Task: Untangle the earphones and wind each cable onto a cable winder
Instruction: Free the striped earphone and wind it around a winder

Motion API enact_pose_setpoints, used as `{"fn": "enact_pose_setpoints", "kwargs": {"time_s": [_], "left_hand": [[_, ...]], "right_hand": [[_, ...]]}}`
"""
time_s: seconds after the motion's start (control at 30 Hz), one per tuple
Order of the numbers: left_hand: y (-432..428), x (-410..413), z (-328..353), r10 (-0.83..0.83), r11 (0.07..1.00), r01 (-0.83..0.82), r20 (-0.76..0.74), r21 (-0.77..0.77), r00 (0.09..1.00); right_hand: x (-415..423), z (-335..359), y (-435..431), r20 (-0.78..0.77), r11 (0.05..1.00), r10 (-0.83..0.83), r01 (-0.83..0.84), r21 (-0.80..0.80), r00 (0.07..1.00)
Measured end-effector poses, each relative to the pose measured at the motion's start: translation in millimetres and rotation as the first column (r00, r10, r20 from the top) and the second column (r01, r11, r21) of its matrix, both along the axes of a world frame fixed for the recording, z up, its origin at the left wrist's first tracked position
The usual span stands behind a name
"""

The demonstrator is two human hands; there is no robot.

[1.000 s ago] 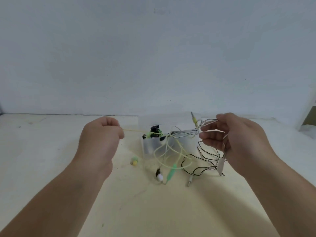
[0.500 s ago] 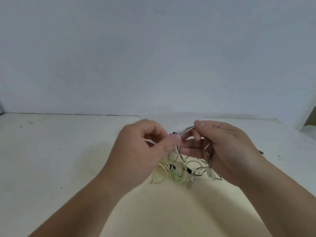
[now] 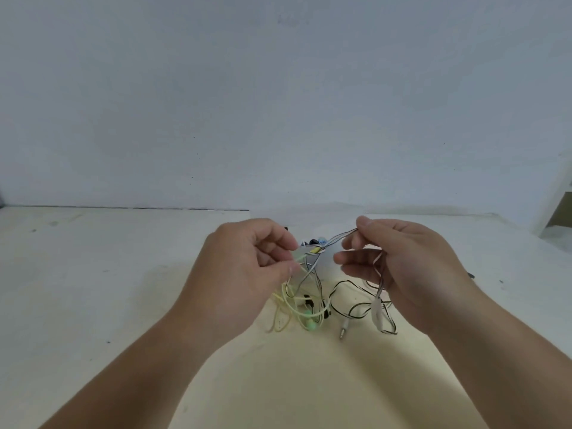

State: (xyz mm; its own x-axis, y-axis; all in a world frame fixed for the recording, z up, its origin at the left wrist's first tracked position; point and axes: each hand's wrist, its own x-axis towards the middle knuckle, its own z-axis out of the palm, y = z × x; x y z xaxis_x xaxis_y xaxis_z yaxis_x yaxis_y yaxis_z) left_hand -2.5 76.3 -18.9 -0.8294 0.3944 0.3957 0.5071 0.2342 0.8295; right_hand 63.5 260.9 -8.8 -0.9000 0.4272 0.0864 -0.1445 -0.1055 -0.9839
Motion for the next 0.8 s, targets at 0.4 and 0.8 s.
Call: {"fn": "enact_pose_setpoints", "kwargs": {"time_s": [0.4, 0.8], "left_hand": [[-0.8, -1.2, -2.1, -0.013, 0.998, 0.010, -0.055, -0.057, 0.998], [4.6, 5.5, -0.3, -0.107, 0.993, 0.107, -0.010, 0.047, 0.994]], "right_hand": [[1.0, 0.0, -0.4, 0.040, 1.000, -0.007, 0.005, 0.031, 0.999], [5.3, -5.9, -8.3, 0.036, 0.743, 0.130, -0.122, 0.658, 0.991]]}}
